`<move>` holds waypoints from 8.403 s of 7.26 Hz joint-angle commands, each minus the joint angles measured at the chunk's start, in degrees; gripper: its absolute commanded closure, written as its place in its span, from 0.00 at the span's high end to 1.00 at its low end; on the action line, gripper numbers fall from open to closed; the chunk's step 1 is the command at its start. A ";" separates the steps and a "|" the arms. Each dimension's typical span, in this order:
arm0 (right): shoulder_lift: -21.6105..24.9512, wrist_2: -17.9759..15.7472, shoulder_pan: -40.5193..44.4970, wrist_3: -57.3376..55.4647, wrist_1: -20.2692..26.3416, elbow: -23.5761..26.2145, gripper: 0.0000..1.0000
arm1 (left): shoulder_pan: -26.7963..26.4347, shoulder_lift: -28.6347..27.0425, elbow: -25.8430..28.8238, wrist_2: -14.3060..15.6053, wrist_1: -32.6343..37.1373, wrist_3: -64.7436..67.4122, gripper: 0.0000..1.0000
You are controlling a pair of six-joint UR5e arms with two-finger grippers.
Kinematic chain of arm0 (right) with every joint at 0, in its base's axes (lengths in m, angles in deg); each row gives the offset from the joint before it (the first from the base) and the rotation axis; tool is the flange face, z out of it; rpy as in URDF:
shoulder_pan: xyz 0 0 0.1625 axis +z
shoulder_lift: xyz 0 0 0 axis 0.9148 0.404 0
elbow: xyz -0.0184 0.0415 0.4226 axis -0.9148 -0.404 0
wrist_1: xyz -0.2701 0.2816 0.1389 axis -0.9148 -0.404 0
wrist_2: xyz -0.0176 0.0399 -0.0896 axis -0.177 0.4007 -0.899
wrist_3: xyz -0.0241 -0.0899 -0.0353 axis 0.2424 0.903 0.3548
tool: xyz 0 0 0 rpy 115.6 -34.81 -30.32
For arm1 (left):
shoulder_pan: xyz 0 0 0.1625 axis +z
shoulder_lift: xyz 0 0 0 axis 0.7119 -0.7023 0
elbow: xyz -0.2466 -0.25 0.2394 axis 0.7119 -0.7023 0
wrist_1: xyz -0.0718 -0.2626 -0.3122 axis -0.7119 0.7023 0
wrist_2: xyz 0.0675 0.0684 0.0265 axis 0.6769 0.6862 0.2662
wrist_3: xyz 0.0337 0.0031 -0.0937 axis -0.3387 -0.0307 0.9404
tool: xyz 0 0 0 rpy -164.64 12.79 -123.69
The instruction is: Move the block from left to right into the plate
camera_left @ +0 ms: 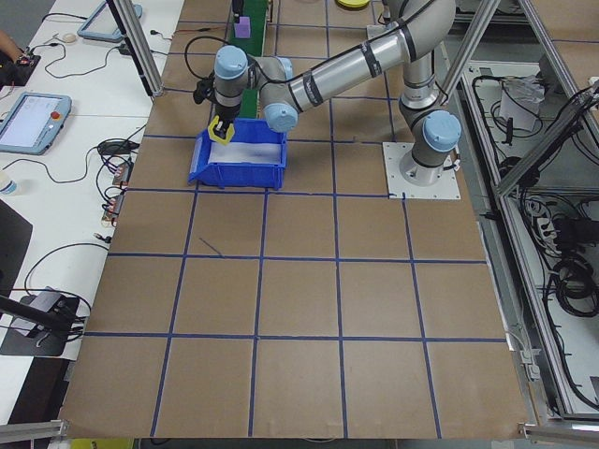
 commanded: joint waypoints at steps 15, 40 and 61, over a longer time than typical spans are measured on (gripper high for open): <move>11.42 -19.80 -38.97 40.79 -4.27 15.02 0.24 | -13.38 2.25 0.35 13.32 8.62 16.01 1.00; 4.21 5.51 -0.44 -15.32 -18.25 8.46 1.00 | -8.98 15.73 3.17 16.89 34.62 15.57 1.00; 0.53 8.86 -0.17 -17.20 -18.51 9.43 1.00 | -8.98 15.64 3.17 16.98 34.44 15.22 1.00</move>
